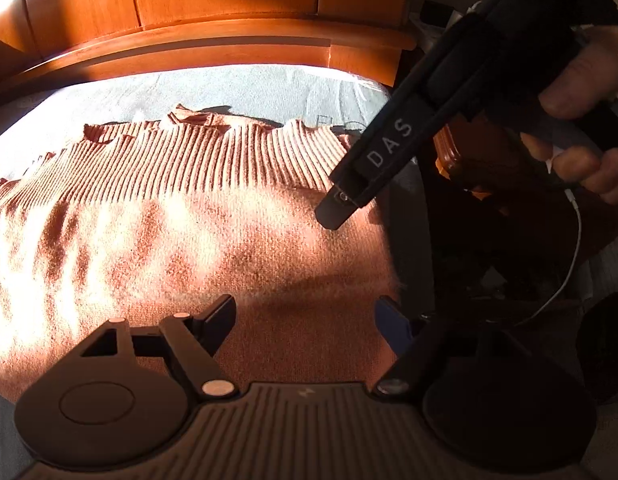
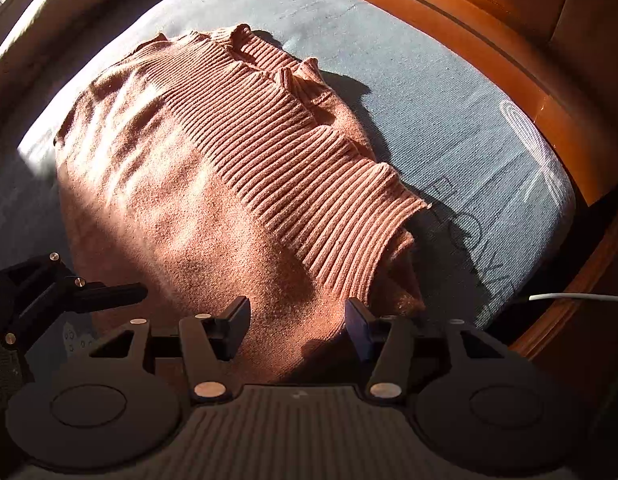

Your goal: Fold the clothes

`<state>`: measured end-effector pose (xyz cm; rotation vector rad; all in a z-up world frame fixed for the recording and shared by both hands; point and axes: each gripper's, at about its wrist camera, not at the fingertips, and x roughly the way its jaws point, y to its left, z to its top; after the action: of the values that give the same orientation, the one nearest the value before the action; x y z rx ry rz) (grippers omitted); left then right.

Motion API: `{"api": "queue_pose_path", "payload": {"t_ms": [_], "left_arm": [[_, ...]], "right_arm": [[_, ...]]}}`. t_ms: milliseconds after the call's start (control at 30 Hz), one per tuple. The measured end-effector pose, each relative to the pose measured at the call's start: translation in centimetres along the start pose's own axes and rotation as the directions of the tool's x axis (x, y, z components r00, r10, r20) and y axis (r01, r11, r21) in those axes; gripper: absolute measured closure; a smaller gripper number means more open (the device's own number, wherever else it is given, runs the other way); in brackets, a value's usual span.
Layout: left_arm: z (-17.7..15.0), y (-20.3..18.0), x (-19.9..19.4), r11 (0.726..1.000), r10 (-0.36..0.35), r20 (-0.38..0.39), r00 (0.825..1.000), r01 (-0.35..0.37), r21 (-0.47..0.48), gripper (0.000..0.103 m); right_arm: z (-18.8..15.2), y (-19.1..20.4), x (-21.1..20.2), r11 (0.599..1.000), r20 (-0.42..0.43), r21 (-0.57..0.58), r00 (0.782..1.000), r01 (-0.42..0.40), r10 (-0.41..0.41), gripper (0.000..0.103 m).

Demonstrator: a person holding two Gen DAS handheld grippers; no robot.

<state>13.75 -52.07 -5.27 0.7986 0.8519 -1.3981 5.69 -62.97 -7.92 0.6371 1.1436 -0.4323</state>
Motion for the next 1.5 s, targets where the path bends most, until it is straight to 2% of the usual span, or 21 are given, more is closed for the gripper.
{"api": "queue_pose_path", "payload": {"t_ms": [133,300,400,533,600,667,733,767,867,933,1000,1067,1200,1233,1300,1400,1500], "left_arm": [[-0.4,-0.8,1.5,1.0,0.027,-0.016,1.0,-0.027,0.017,0.023],[-0.5,-0.4,0.8,1.0,0.016,-0.008,1.0,-0.016,-0.004,0.021],[-0.2,-0.3,-0.1,1.0,0.014,0.035,0.999,-0.014,0.0,0.021],[-0.8,-1.4,-0.8,0.995,-0.042,0.077,0.996,0.035,0.089,0.021],[-1.2,-2.2,-0.6,0.988,-0.072,0.077,0.994,0.06,0.139,0.021],[-1.5,-2.6,-0.3,0.983,-0.086,0.076,0.993,0.072,0.168,0.021],[-1.6,-2.7,0.9,0.982,-0.114,0.023,0.993,0.109,0.152,0.021],[-1.6,-2.7,1.3,0.981,-0.126,0.002,0.992,0.124,0.147,0.021],[-1.2,-3.1,1.2,0.976,-0.14,-0.014,0.99,0.14,0.165,0.021],[-0.6,-2.9,0.7,0.976,-0.15,0.006,0.989,0.147,0.159,0.021],[0.1,-2.5,0.1,0.977,-0.144,0.047,0.988,0.135,0.164,0.02],[0.6,-2.4,0.4,0.974,-0.139,0.052,0.989,0.127,0.186,0.02],[1.1,-2.4,2.0,0.973,-0.11,0.031,0.993,0.101,0.207,0.02],[1.1,-2.3,2.3,0.974,-0.108,0.02,0.994,0.101,0.201,0.019],[1.0,-2.1,2.9,0.977,-0.103,-0.001,0.995,0.102,0.188,0.018],[0.7,-1.5,1.8,0.982,-0.114,0.003,0.994,0.112,0.155,0.018],[0.0,-0.4,0.4,0.988,-0.085,0.019,0.996,0.082,0.134,0.018]], "right_arm": [[0.1,-0.5,0.2,1.0,-0.003,0.001,1.0,-0.014,0.014,0.045],[-0.2,-0.6,-0.3,1.0,0.009,-0.015,1.0,0.002,-0.002,0.045],[-0.7,-1.2,-1.5,1.0,0.052,0.001,0.999,-0.009,0.009,0.045],[-0.9,-1.6,-2.1,0.999,0.099,-0.014,0.994,-0.044,0.045,0.046],[-0.7,-1.4,-1.7,0.997,0.096,-0.036,0.993,-0.072,0.075,0.048],[-0.6,-1.6,-0.6,0.997,0.083,-0.04,0.994,-0.064,0.067,0.048],[-0.7,-2.3,0.8,1.0,0.06,-0.016,0.998,-0.024,0.025,0.048],[-0.8,-2.8,1.4,1.0,0.048,0.002,0.999,0.0,0.0,0.053],[-0.8,-3.6,0.4,0.999,0.073,0.052,0.997,-0.013,0.009,0.055],[-0.7,-3.3,-0.8,1.0,0.111,0.027,0.994,-0.013,0.01,0.054],[-0.2,-3.1,-1.9,0.999,0.153,0.006,0.988,-0.035,0.033,0.054],[0.6,-2.8,-2.2,0.997,0.177,-0.01,0.981,-0.077,0.078,0.054],[2.8,-1.6,0.1,0.99,0.153,-0.09,0.981,-0.11,0.123,0.057],[3.2,-1.5,1.2,0.988,0.128,-0.103,0.984,-0.112,0.125,0.057],[3.2,-1.8,2.8,0.992,0.089,-0.11,0.993,-0.065,0.075,0.063],[3.2,-2.3,2.2,0.991,0.092,-0.102,0.991,-0.085,0.095,0.063],[3.5,-2.4,1.1,0.99,0.107,-0.116,0.99,-0.078,0.09,0.063]]}}
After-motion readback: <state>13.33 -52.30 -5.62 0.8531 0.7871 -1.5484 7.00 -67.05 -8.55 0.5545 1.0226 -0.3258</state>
